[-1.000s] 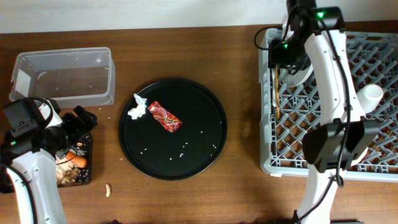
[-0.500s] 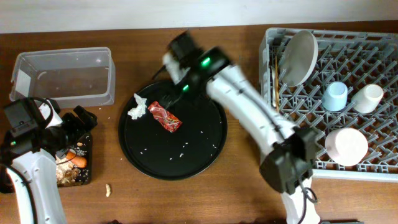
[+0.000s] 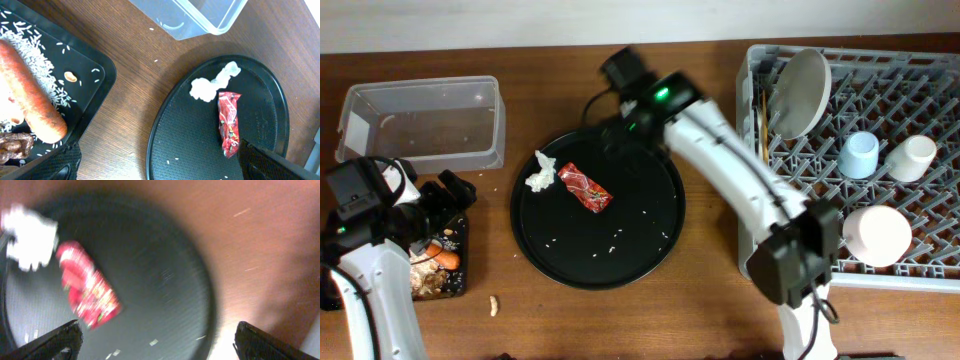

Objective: Sort waste into correct bins and load items into the dishwasher rack

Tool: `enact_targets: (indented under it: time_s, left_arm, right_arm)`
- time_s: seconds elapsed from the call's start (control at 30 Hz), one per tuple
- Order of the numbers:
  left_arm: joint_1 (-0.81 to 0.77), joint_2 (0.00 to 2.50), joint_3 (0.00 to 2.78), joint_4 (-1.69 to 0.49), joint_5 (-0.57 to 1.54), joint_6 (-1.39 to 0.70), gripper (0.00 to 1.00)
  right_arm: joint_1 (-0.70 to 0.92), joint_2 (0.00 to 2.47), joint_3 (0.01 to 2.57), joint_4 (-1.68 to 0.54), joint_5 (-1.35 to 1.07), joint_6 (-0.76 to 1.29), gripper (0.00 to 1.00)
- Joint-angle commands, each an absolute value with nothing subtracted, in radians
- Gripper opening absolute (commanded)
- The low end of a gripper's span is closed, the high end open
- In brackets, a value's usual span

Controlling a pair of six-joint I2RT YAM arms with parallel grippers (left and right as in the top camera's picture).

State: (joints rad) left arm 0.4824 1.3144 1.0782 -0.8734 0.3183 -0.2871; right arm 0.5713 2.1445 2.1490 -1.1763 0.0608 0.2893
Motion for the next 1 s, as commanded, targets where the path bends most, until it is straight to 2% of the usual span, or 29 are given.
enact_targets:
  time_s: [0.0,0.17,0.33,0.7,0.87,0.97]
  left_arm:
    - [0.487,1.314,1.094,-0.872,0.326,-0.271,0.99]
    - [0.487,1.315,1.094,-0.872,0.326,-0.271,0.99]
    - [0.487,1.314,1.094,-0.872,0.326,-0.271,0.99]
    - [0.487,1.314,1.094,-0.877,0.327,-0.275,0.99]
    - [0.466,1.315,1.093,-1.09,0.652,-0.268,0.99]
    - [0.376,1.314,1.092,-1.177,0.715,-0.182,0.99]
  right_arm:
    - [0.414,2.067,2.314,-1.215,0.051,0.305,0.99]
    - [0.253,2.068,2.328,-1.235,0.031,0.305,0.99]
    - [0.18,2.068,2.327,-1.235,0.031,0.305,0.99]
    - [0.15,2.068,2.327,-1.235,0.031,0.305,0.99]
    - [0.15,2.068,2.327,-1.235,0.031,0.305,0.99]
    - [0.15,2.068,2.327,-1.235,0.031,0.305,0.99]
